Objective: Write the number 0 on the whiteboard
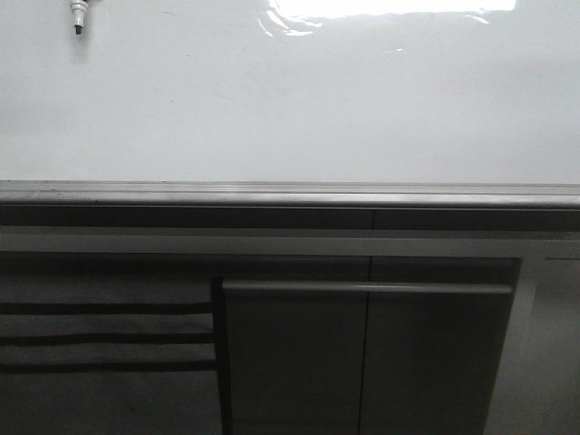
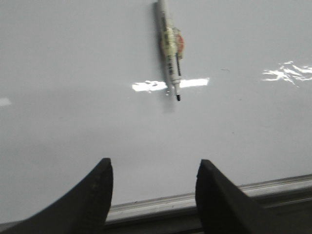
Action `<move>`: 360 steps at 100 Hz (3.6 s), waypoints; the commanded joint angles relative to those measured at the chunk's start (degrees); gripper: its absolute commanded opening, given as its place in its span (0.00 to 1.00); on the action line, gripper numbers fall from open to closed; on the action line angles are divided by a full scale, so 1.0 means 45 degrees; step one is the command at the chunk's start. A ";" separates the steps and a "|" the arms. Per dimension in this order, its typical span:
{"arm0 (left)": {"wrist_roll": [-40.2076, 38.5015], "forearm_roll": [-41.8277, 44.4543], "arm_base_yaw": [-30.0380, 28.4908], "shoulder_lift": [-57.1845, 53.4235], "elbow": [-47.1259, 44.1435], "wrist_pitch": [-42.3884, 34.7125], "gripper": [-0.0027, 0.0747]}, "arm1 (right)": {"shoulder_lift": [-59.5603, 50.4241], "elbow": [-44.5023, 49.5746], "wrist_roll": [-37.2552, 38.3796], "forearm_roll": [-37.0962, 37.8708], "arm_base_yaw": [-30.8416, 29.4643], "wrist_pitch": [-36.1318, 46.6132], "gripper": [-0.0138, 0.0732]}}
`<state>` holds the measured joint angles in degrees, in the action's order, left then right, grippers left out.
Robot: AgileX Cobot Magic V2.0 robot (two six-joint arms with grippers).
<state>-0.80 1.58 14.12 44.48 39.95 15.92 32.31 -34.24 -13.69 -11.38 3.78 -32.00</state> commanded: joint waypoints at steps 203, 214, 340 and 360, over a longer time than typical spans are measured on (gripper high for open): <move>0.8037 -0.1206 0.5828 0.6645 0.7867 1.0635 0.01 | 0.4720 -0.4150 -1.0810 -0.6977 0.1316 -0.5857 0.50; 0.8061 -0.1229 0.6953 0.6645 0.7867 1.0608 0.01 | 0.5611 -0.4666 -1.2915 -0.6977 0.2679 -0.5777 0.50; 0.7996 -0.1259 0.8629 0.6645 0.7867 1.0151 0.04 | 0.7856 -0.6539 -1.3292 -0.7553 0.5928 -0.4974 0.18; 0.7729 -0.1259 0.8606 0.6623 0.7867 0.9762 0.42 | 0.7856 -0.6539 -1.3292 -0.7553 0.5928 -0.4922 0.18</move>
<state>35.82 -3.13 52.50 76.22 73.35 63.64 68.62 -61.76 -73.11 -42.20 30.47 -55.96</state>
